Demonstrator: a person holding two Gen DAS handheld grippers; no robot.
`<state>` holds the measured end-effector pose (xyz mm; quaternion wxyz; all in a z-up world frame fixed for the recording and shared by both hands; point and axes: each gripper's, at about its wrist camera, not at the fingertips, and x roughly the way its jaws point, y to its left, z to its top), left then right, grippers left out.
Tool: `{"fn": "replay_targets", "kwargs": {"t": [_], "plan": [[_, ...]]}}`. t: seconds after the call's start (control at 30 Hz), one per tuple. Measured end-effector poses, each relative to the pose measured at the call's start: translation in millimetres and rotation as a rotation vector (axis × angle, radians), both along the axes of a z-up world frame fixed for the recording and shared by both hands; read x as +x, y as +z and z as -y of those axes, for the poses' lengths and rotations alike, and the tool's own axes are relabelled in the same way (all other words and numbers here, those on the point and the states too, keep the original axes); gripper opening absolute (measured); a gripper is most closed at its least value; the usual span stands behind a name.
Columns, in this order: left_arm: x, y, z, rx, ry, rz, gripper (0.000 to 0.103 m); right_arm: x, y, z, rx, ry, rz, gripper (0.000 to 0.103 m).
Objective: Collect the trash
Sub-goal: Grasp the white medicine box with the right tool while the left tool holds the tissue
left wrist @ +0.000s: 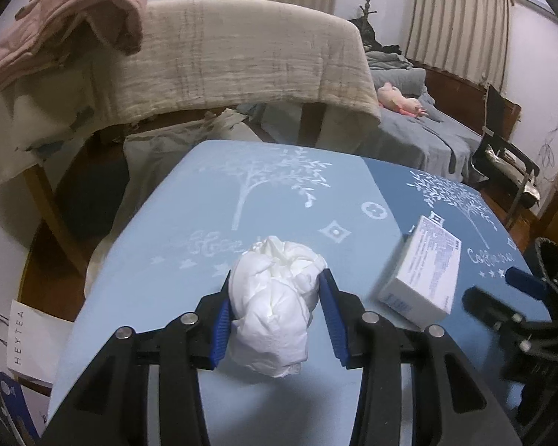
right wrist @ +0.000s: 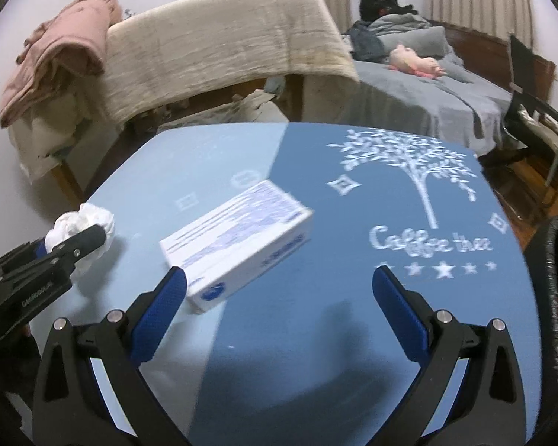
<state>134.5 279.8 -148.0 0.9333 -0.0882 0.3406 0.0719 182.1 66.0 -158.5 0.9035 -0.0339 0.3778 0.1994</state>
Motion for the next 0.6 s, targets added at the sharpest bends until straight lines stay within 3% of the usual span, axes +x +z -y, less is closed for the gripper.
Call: {"fn": "replay_targets", "kwargs": {"t": [0.27,0.6], "plan": [[0.2,-2.3,-2.6,-0.005,0.009,-0.002,0.043,7.4,-11.1,-20.4,-0.048,0.016,-0.049,0.097],[3.1,-4.0,-0.1,0.003,0.007,-0.014,0.044,12.7,-12.5,9.5,-0.088,-0.027,-0.056,0.097]]}}
